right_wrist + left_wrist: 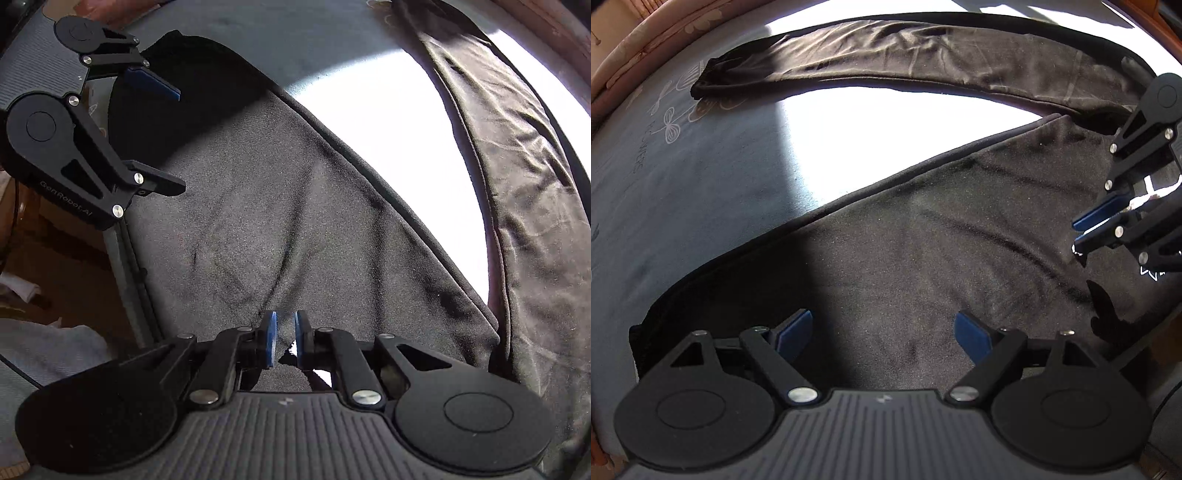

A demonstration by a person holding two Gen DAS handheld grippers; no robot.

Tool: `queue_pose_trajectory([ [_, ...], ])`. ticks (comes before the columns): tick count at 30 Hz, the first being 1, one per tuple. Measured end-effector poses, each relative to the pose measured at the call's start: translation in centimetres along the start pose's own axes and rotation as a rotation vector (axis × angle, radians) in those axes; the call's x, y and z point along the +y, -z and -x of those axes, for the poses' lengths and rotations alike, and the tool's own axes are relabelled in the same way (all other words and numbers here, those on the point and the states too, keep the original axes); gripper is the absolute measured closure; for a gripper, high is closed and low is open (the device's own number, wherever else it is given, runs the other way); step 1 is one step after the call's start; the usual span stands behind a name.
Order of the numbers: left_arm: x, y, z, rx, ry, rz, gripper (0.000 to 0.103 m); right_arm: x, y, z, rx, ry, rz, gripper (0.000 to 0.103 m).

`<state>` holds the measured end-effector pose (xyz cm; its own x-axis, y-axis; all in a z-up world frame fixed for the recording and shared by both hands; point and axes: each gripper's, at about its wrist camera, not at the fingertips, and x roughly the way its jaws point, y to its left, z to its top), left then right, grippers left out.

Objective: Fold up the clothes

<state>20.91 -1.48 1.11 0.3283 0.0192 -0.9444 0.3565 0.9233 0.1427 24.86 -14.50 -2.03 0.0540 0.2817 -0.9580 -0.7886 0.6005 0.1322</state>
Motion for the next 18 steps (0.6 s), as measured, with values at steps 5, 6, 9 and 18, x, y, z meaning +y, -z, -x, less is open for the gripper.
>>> queue_pose_trajectory([
  [5, 1.3, 0.5, 0.1, -0.013, -0.01, 0.011, 0.018, 0.7, -1.1, -0.6, 0.052, -0.013, -0.053, 0.085],
  [6, 1.5, 0.5, 0.0, -0.013, -0.01, 0.012, 0.018, 0.8, -1.2, -0.8, 0.054, -0.014, -0.054, 0.084],
  [9, 1.7, 0.5, -0.3, -0.01, -0.009, 0.016, 0.018, 1.0, -1.2, -1.4, 0.056, -0.013, -0.059, 0.084],
  [18, -0.8, -0.8, -1.0, 0.008, -0.045, -0.026, 0.018, -0.6, 0.0, -1.7, -0.006, -0.068, -0.128, 0.083],
])
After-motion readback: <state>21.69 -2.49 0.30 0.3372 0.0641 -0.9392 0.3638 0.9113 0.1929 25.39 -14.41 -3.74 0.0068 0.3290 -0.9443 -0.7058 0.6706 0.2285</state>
